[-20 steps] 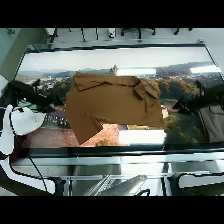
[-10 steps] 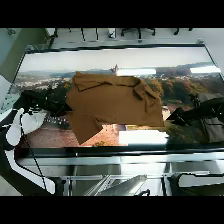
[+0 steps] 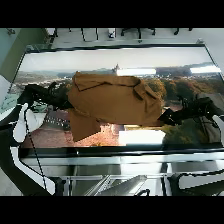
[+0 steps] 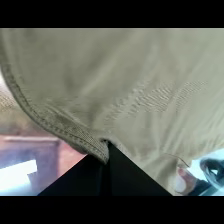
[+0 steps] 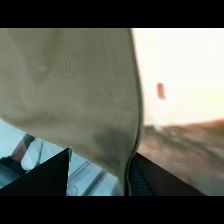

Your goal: Fold the shirts.

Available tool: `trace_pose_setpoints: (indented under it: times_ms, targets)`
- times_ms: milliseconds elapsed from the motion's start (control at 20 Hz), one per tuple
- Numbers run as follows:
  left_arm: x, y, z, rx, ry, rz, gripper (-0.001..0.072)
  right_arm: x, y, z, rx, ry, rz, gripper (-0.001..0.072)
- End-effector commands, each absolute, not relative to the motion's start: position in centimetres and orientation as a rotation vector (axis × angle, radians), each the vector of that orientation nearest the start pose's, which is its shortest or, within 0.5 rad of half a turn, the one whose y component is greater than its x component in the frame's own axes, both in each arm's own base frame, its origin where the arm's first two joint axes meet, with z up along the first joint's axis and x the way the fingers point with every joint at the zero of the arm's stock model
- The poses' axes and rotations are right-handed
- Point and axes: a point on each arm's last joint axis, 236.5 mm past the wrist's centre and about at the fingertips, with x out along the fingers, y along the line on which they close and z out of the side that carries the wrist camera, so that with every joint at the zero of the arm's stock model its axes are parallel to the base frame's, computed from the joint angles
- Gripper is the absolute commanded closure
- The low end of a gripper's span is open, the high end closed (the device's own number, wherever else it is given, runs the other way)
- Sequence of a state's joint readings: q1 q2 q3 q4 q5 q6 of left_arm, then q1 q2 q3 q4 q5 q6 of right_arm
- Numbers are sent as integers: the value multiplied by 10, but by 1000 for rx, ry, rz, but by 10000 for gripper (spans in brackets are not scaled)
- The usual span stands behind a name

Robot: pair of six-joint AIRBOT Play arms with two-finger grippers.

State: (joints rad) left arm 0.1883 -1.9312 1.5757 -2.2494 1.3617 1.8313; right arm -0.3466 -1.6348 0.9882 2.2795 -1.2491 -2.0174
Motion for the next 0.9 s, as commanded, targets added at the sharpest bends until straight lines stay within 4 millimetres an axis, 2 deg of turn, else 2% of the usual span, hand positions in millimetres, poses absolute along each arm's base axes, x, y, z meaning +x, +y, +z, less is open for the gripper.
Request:
trace_pose_setpoints:
  times_ms: [0, 50, 100, 150, 200, 250, 300, 350, 400, 450, 500, 550, 600, 650, 700, 750, 800, 850]
  targets:
    - [456, -63, -82, -608, 1510, -454, 694, 339, 34, -128, 694, 1547, 347, 273]
    - [456, -63, -82, -607, 1509, -453, 694, 340, 33, -127, 692, 1542, 346, 276]
    - [457, -63, -82, -607, 1508, -452, 694, 341, 33, -127, 689, 1540, 348, 392]
    - [456, -64, -82, -608, 1508, -454, 694, 342, 35, -126, 690, 1530, 358, 661]
    - [456, -65, -80, -610, 1510, -460, 694, 345, 37, -124, 702, 1516, 365, 693]
    - [455, -69, -75, -601, 1507, -471, 694, 351, 42, -118, 723, 1487, 389, 693]
    - [457, -75, -62, -589, 1479, -494, 695, 359, 47, -108, 748, 1443, 414, 694]
    - [461, -84, -36, -572, 1415, -545, 695, 370, 53, -89, 766, 1377, 452, 694]
    - [466, -91, -3, -562, 1330, -582, 695, 386, 59, -55, 770, 1283, 503, 694]
    - [472, -98, 47, -542, 1205, -630, 695, 403, 62, -7, 756, 1160, 562, 694]
    - [475, -104, 103, -501, 1071, -671, 695, 418, 62, 52, 715, 1015, 612, 694]
    - [468, -108, 172, -430, 911, -706, 695, 428, 61, 128, 627, 830, 642, 694]
    - [452, -110, 246, -350, 738, -708, 695, 426, 60, 201, 507, 660, 642, 695]
    - [428, -112, 315, -270, 571, -698, 695, 413, 61, 282, 372, 468, 621, 695]
    - [397, -114, 381, -204, 392, -679, 695, 390, 63, 356, 264, 279, 588, 695]
    - [359, -114, 447, -146, 199, -640, 695, 357, 65, 428, 160, 82, 533, 695]
    - [318, -112, 500, -103, 29, -591, 695, 321, 66, 485, 81, -88, 472, 695]
    - [269, -111, 546, -65, -134, -552, 695, 281, 67, 530, -7, -239, 402, 695]
